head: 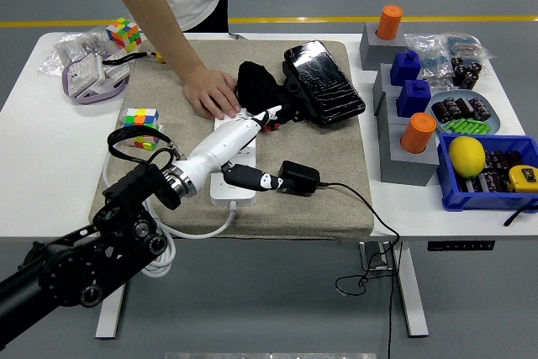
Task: Pull the plug out and thorw away
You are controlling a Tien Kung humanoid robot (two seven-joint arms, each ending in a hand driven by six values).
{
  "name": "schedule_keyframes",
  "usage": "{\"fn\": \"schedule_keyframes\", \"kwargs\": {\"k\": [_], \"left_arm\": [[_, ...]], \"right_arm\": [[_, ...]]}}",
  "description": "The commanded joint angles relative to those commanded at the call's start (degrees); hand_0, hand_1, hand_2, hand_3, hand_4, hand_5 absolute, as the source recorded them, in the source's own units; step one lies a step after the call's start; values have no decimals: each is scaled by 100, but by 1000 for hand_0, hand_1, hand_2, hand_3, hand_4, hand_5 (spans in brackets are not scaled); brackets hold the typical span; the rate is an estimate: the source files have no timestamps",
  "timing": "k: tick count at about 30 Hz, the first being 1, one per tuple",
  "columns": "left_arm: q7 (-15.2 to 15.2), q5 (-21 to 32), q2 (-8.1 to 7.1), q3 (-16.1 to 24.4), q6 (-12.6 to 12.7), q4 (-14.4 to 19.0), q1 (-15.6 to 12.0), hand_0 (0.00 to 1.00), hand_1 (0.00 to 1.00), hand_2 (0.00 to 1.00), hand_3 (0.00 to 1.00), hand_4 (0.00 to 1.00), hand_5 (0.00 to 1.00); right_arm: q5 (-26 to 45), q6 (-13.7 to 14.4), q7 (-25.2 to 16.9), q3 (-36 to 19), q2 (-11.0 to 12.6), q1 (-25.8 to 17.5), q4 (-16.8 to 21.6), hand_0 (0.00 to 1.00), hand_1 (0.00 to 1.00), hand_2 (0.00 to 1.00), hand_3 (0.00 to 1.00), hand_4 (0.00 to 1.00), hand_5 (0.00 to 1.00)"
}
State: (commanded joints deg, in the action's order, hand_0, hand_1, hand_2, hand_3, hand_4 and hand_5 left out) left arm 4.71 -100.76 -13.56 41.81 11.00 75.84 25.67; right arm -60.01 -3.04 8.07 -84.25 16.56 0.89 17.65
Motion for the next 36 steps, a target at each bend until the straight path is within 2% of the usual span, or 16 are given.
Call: {"fn": "schedule_keyframes", "kwargs": {"k": [2, 3, 5, 8, 9, 11, 21, 28, 36], "left_arm": [[-57, -43, -160, -7, -51, 286, -188, 247, 281, 302, 884, 931, 170], [-165, -106, -239, -3, -147, 435, -282, 110, 81, 137, 830, 604, 2], [-369, -206, -331, 6, -328, 616, -392, 110, 81, 137, 830, 604, 2], [-791, -397, -460, 40, -729, 817, -521, 110, 81, 137, 830, 604, 2], [-891, -444, -478, 48, -826, 840, -535, 57, 48, 111, 853, 505, 2], [-1053, -543, -508, 66, -1003, 852, -554, 57, 48, 111, 853, 505, 2], [-1547, -959, -518, 207, -1426, 832, -628, 50, 43, 110, 844, 504, 2], [-1761, -1149, -511, 343, -1594, 688, -673, 50, 42, 109, 841, 503, 2], [-1817, -1177, -600, 491, -1632, 795, -742, 51, 42, 108, 836, 504, 2]], "right_arm": [[0, 2, -1, -13, -4, 2, 6, 568, 645, 669, 568, 971, 491], [3, 8, -3, -22, -5, 3, 12, 568, 645, 669, 567, 971, 490], [6, 12, -5, -32, -6, 1, 19, 568, 645, 669, 567, 971, 490], [4, 11, -4, -49, -11, -12, 19, 568, 645, 669, 567, 971, 490], [2, 9, -4, -53, -14, -15, 17, 568, 645, 669, 567, 971, 490], [1, 6, -6, -61, -22, -26, 14, 568, 645, 669, 567, 971, 490], [-11, 4, -10, -98, -40, -30, 15, 569, 645, 669, 567, 971, 490], [-22, -1, -11, -116, -49, -39, 12, 569, 645, 669, 567, 970, 490], [-20, 4, -17, -110, -52, -41, 20, 569, 645, 669, 568, 971, 489]]}}
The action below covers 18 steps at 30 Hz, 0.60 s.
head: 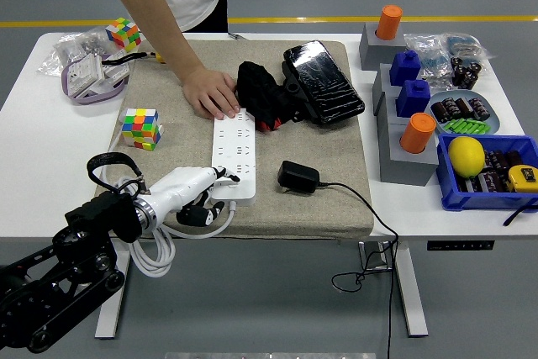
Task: Pull the plug out and thorw away
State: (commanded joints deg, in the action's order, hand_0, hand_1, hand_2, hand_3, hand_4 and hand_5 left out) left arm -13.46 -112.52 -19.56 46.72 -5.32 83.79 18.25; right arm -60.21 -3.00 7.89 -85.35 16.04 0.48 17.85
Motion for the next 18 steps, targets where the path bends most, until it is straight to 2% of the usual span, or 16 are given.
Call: {"fn": "schedule_keyframes", "kwargs": {"k": [8, 18], "left_arm": [[-93, 33, -75, -33, -177, 23, -37, 51, 42, 108, 825, 504, 2], [-131, 71, -32, -102, -229, -42, -3, 51, 42, 108, 816, 504, 2]], "right_arm": [[-1, 2, 4, -12, 2, 0, -1, 569, 645, 669, 568, 971, 489], [12, 10, 1, 11, -4, -2, 3, 568, 645, 669, 568, 971, 489]]}}
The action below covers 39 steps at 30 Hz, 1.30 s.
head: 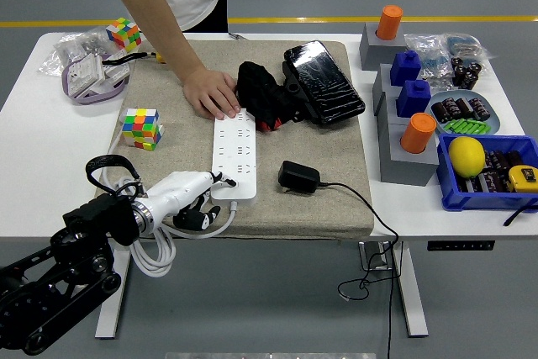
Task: Pull the plug out and thorw away
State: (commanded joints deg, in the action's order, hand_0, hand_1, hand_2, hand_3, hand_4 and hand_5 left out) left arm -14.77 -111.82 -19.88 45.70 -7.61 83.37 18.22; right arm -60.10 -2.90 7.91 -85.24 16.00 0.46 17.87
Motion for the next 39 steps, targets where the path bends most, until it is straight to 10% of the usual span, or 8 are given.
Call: {"fn": "schedule_keyframes", "kwargs": {"k": [15, 24, 32, 33, 38, 39], "left_arm": [[-50, 23, 77, -68, -66, -140, 37, 52, 40, 107, 813, 504, 2], [496, 167, 71, 292, 507, 286, 50, 55, 42, 111, 812, 524, 2], [913, 200, 266, 722, 1170, -5, 45, 68, 48, 118, 812, 565, 2], [938, 187, 296, 810, 1230, -48, 37, 200, 193, 314, 818, 748, 113], [1006, 251, 414, 1144, 1326, -218, 17, 200, 193, 314, 818, 748, 113], [1031, 252, 433, 1199, 1354, -248, 14, 364, 517, 532, 857, 847, 165]], "right_arm": [[10, 7, -8, 10, -11, 13, 1, 568, 645, 669, 568, 971, 489], [2, 13, -1, 6, -4, 10, -6, 568, 645, 668, 568, 971, 489], [4, 12, -1, 9, -21, 20, -11, 568, 644, 668, 568, 971, 489], [0, 13, 0, 4, -23, 19, -13, 568, 645, 668, 568, 971, 489], [1, 17, 4, 14, -27, 19, -17, 568, 645, 668, 568, 971, 489], [1, 20, 4, 15, -27, 21, -18, 568, 645, 668, 568, 971, 489]]}}
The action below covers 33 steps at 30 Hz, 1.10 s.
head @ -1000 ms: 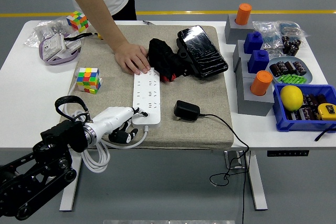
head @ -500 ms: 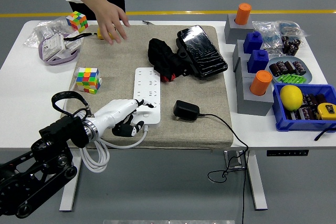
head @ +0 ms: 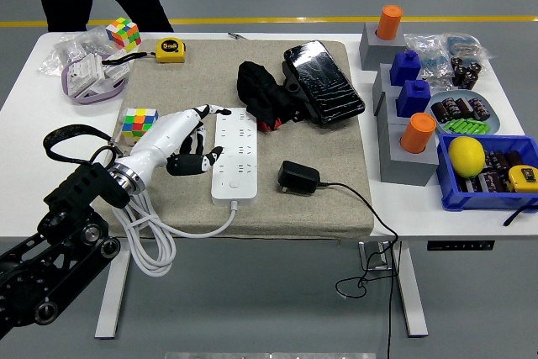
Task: Pull the plug out and thorw away
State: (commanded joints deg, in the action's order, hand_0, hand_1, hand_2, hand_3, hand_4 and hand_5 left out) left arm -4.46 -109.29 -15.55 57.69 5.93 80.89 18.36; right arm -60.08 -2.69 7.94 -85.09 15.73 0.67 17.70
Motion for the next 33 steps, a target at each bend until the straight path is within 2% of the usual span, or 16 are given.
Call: {"fn": "schedule_keyframes", "kwargs": {"k": [5, 6, 11, 12, 16, 33], "left_arm": [[89, 86, 46, 146, 98, -154, 13, 364, 517, 532, 857, 847, 165], [101, 113, 49, 150, 112, -190, 19, 735, 830, 811, 891, 951, 360], [160, 156, 71, 187, 202, -339, 4, 735, 830, 811, 891, 951, 360], [181, 168, 78, 197, 238, -354, -9, 823, 899, 892, 918, 985, 441], [170, 179, 83, 220, 249, -355, -13, 823, 899, 892, 918, 985, 441], [-80, 89, 76, 339, -3, -166, -2, 845, 898, 884, 929, 975, 454]], "right_arm": [[10, 11, -3, 18, 4, 35, 3, 568, 645, 668, 568, 971, 489], [13, 10, -4, 20, 4, 40, 2, 568, 645, 669, 568, 970, 490], [13, 5, -2, 33, 5, 67, -3, 568, 645, 669, 568, 970, 490], [10, 8, -1, 30, 8, 71, -4, 567, 645, 668, 568, 970, 490], [15, 12, 5, 52, 24, 84, -5, 567, 645, 668, 568, 970, 490], [14, 44, 20, 63, 43, 89, -10, 568, 645, 669, 568, 970, 490]]}}
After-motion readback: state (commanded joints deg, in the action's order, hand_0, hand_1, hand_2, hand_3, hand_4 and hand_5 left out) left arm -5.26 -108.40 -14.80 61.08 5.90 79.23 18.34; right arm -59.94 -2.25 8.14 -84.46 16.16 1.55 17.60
